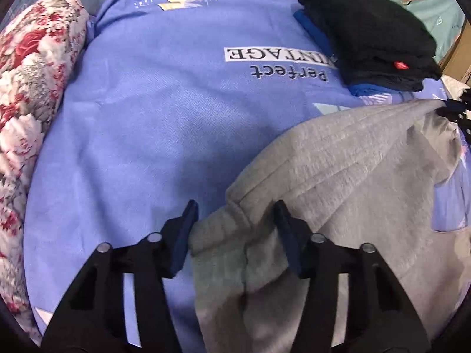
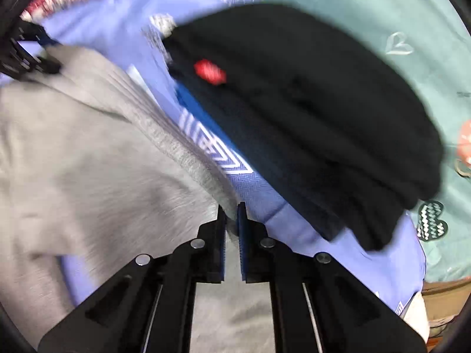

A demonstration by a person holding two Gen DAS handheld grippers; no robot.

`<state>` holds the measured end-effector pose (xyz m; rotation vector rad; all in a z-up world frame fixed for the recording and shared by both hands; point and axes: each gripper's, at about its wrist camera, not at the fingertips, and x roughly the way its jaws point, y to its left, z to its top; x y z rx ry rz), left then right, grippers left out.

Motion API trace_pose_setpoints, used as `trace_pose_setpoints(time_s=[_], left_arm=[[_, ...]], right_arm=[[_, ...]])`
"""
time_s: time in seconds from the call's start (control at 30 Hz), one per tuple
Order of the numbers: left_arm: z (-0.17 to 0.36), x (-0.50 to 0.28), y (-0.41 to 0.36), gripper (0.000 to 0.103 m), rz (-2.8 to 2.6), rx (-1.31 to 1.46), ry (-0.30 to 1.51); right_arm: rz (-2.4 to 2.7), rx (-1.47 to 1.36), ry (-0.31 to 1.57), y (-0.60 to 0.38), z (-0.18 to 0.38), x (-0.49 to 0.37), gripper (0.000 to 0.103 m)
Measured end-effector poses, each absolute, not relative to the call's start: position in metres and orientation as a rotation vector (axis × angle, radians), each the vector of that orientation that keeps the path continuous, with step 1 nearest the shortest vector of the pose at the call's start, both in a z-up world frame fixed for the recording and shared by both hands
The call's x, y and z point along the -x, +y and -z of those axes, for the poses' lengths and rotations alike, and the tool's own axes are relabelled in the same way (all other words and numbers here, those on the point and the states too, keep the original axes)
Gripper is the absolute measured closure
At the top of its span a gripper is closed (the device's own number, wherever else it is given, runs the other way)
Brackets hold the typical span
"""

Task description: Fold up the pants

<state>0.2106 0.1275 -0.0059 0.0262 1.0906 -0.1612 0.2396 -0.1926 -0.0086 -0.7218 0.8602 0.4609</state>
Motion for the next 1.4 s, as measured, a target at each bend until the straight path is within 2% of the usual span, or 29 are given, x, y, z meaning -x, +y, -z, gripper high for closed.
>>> trace_pose_setpoints(time_s=[0.07, 0.13, 0.2, 0.27, 0.4, 0.57, 0.67, 0.83, 0.87, 0.93, 0.97, 1.0, 1.07, 1.23, 1.33, 1.37, 1.4], left_arm=[[-0.01, -0.193, 0.129, 0.056, 0.188, 0.031, 1.073], [-0.03, -0.166, 0.136, 0.05, 0.233, 0.117, 1.05], [-0.054, -0.133, 0.145, 0.024, 0.281, 0.22, 1.009], [-0.07, -0.094, 0.154, 0.014, 0.329, 0.32, 0.959], [-0.07, -0.044, 0.147, 0.008, 0.382, 0.434, 0.976], [-0.033, -0.041, 0.134, 0.008, 0.371, 0.581, 1.062], [-0.025, -0.065, 0.138, 0.008, 0.368, 0.697, 1.041], [-0.001, -0.101, 0.146, 0.007, 0.319, 0.855, 1.08], [0.002, -0.107, 0.146, 0.01, 0.32, 0.884, 1.071], [0.0, -0.111, 0.145, 0.03, 0.321, 0.897, 1.028], [-0.003, -0.113, 0.142, 0.053, 0.331, 0.879, 1.021], [-0.007, -0.112, 0.141, 0.065, 0.35, 0.864, 1.019], [-0.017, -0.105, 0.141, 0.071, 0.357, 0.814, 1.003], [-0.024, -0.091, 0.137, 0.069, 0.365, 0.726, 1.04], [-0.009, -0.093, 0.14, 0.046, 0.291, 0.712, 1.082], [-0.006, -0.095, 0.143, 0.041, 0.272, 0.731, 1.077], [-0.004, -0.097, 0.145, 0.043, 0.264, 0.743, 1.06]], right_arm=[[-0.458, 0.71, 0.799, -0.202, -0.016, -0.205, 0.096], [-0.452, 0.696, 0.728, -0.212, -0.04, -0.157, 0.096], [-0.456, 0.69, 0.658, -0.219, -0.056, -0.1, 0.096], [-0.463, 0.664, 0.63, -0.226, -0.056, -0.049, 0.096], [-0.482, 0.621, 0.637, -0.22, -0.015, 0.019, 0.096], [-0.469, 0.462, 0.67, -0.22, 0.017, 0.047, 0.096], [-0.479, 0.413, 0.676, -0.219, 0.028, 0.051, 0.096], [-0.473, 0.433, 0.686, -0.214, 0.042, 0.063, 0.096], [-0.471, 0.434, 0.684, -0.215, 0.043, 0.064, 0.096], [-0.469, 0.426, 0.684, -0.215, 0.047, 0.066, 0.095], [-0.469, 0.419, 0.683, -0.216, 0.049, 0.067, 0.095], [-0.468, 0.409, 0.683, -0.218, 0.05, 0.067, 0.095], [-0.463, 0.386, 0.673, -0.221, 0.048, 0.068, 0.096], [-0.474, 0.338, 0.65, -0.231, 0.041, 0.072, 0.095], [-0.49, 0.318, 0.661, -0.235, 0.045, 0.075, 0.095], [-0.491, 0.319, 0.667, -0.234, 0.047, 0.076, 0.095], [-0.489, 0.323, 0.671, -0.233, 0.05, 0.077, 0.095]])
